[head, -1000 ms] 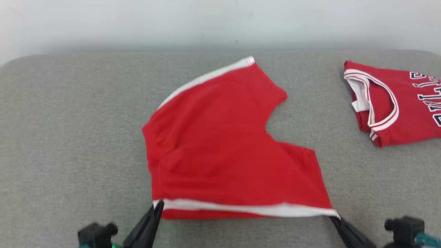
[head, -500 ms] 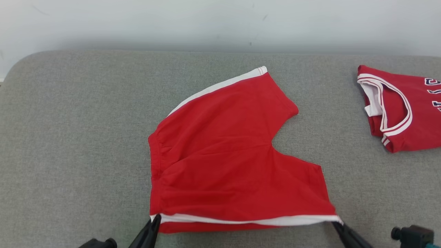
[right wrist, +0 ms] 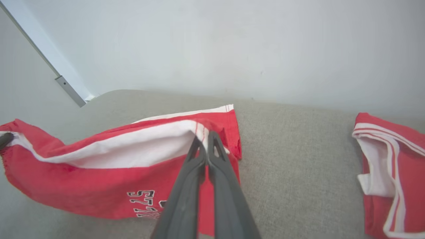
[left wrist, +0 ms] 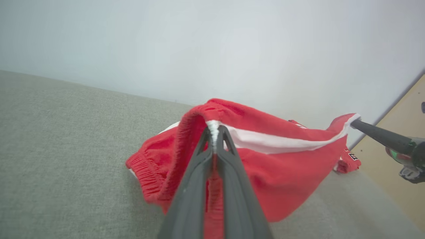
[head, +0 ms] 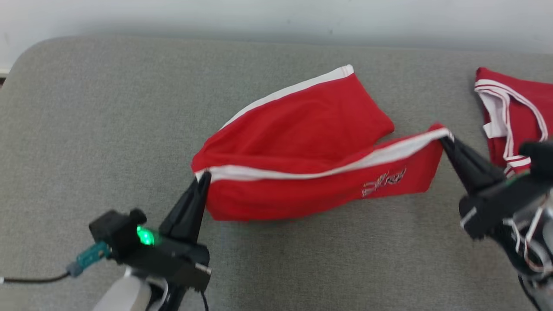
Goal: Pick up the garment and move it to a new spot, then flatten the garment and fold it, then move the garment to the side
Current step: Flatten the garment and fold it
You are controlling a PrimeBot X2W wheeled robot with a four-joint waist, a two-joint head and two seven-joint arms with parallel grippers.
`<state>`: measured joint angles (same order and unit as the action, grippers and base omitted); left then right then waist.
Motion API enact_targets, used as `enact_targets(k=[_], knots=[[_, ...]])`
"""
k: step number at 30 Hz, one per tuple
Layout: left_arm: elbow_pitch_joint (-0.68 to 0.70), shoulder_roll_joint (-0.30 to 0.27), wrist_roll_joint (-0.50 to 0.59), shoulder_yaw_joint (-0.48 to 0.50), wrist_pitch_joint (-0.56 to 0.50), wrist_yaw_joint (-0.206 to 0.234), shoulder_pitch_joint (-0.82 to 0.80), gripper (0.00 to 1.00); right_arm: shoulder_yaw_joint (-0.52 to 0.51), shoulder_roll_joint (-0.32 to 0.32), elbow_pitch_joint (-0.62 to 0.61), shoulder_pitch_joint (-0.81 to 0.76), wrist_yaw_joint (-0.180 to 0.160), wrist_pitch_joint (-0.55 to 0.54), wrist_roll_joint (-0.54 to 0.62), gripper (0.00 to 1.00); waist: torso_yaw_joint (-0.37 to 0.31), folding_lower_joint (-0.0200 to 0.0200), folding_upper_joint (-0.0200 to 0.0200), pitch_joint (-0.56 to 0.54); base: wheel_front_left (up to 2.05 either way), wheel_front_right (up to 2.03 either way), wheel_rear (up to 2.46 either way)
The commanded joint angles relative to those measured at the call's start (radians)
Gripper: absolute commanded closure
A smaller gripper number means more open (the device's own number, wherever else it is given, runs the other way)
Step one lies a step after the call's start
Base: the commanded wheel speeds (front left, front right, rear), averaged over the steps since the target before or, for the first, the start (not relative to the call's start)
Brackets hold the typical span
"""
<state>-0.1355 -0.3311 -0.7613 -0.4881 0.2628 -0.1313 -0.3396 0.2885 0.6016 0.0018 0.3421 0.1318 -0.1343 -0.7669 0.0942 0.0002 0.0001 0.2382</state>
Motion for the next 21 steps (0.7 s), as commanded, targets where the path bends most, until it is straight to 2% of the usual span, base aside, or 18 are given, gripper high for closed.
enact_targets(k=[1, 3, 4, 9, 12, 21], knots=[[-0.034, 0.009, -0.024, -0.001, 0.003, 0.001, -0.049, 1.00, 0.018, 0.001, 0.040, 0.076, -0.002, -0.018, -0.011, 1.00, 0.039, -0.0002, -0.0001, 0.047, 0.00, 0.00, 0.00], [-0.089, 0.020, -0.052, -0.013, 0.003, 0.002, -0.105, 1.00, 0.043, -0.001, 0.101, 0.170, -0.002, -0.038, -0.009, 1.00, 0.053, -0.0002, -0.0001, 0.068, 0.00, 0.00, 0.00], [-0.089, 0.020, -0.052, -0.013, 0.003, 0.002, -0.105, 1.00, 0.043, -0.001, 0.101, 0.170, -0.002, -0.038, -0.009, 1.00, 0.053, -0.0002, -0.0001, 0.068, 0.00, 0.00, 0.00], [-0.202, 0.048, -0.152, -0.024, 0.003, 0.002, -0.235, 1.00, 0.091, -0.030, 0.306, 0.408, -0.002, -0.078, -0.025, 1.00, 0.084, -0.0002, -0.0001, 0.127, 0.00, 0.00, 0.00], [-0.257, 0.058, -0.181, -0.066, 0.003, 0.002, -0.309, 1.00, 0.128, -0.042, 0.416, 0.532, -0.002, -0.084, -0.009, 1.00, 0.107, -0.0002, -0.0001, 0.167, 0.00, 0.00, 0.00], [-0.363, 0.104, -0.214, -0.132, 0.003, 0.002, -0.468, 1.00, 0.245, -0.093, 0.686, 0.801, -0.002, -0.063, 0.020, 1.00, 0.162, -0.0002, -0.0001, 0.270, 0.00, 0.00, 0.00]])
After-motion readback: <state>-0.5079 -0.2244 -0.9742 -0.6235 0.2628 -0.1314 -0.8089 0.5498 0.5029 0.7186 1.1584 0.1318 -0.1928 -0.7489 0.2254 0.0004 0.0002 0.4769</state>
